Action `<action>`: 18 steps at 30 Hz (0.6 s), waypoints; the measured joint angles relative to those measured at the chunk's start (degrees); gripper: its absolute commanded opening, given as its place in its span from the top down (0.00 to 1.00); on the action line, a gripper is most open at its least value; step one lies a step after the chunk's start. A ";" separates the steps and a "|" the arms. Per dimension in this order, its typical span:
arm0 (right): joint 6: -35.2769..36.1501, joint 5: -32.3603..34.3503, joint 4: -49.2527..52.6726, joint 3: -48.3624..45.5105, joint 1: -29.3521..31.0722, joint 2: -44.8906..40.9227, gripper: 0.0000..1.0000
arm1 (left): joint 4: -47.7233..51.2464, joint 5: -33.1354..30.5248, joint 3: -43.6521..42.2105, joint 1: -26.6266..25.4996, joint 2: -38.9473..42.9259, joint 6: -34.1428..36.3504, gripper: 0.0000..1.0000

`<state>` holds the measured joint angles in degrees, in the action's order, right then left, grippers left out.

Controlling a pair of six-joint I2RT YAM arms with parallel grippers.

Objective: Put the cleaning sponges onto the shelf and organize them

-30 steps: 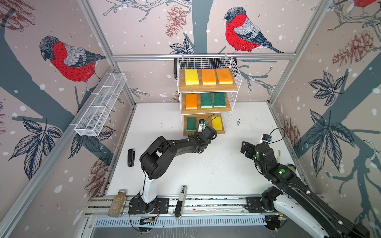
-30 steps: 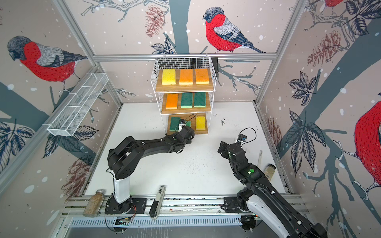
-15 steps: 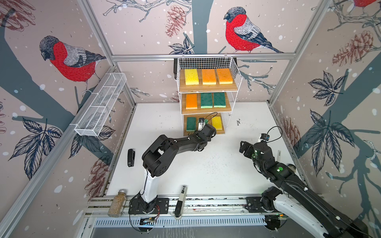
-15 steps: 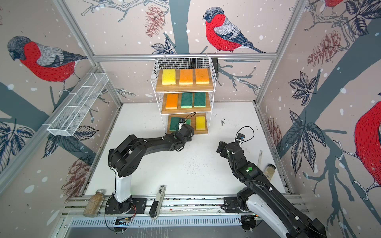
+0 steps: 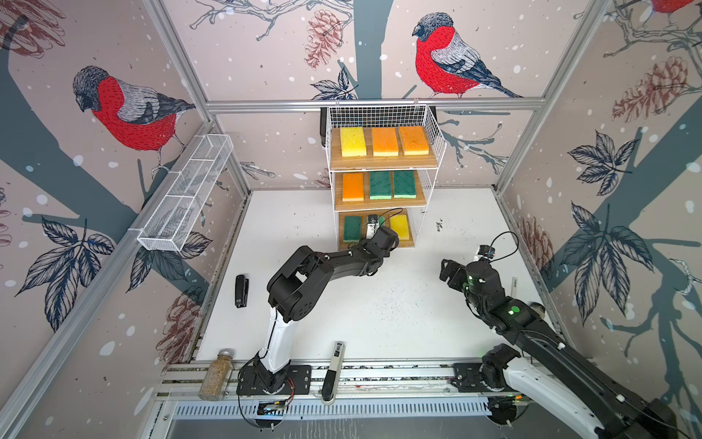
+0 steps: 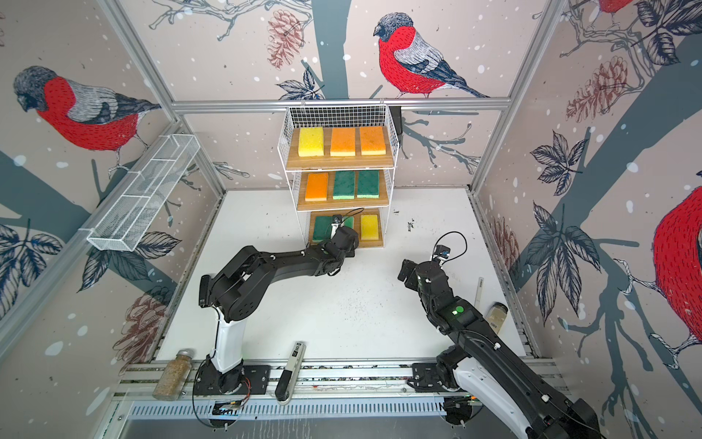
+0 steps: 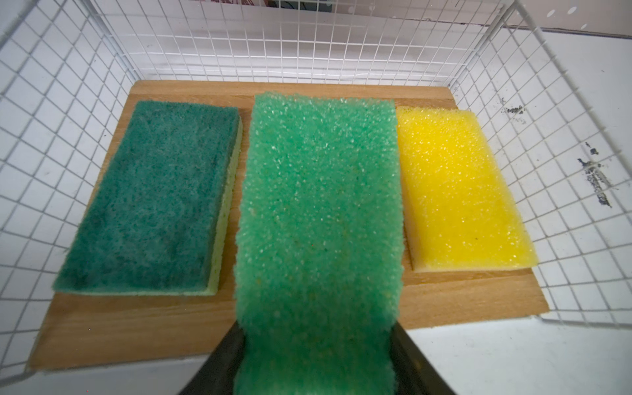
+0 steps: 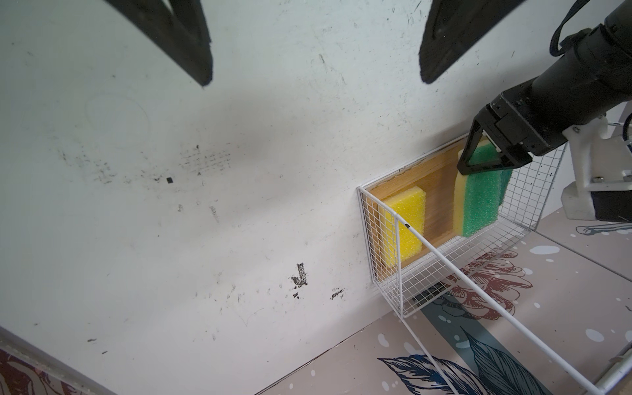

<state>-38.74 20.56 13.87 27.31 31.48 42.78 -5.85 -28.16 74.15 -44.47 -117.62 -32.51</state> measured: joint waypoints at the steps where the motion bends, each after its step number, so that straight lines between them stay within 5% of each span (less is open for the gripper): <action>1: 0.02 0.00 -0.02 0.00 0.00 0.00 0.06 | -0.22 -0.02 0.28 0.00 -0.26 0.22 0.44; 18: 1.03 0.00 -0.09 0.07 -0.04 0.00 0.06 | -1.42 -0.39 4.46 0.07 -4.31 1.22 0.44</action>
<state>-37.71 20.56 13.78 27.38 31.44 42.78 -7.27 -28.56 78.61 -44.40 -121.93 -31.29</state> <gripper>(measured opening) 0.941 0.559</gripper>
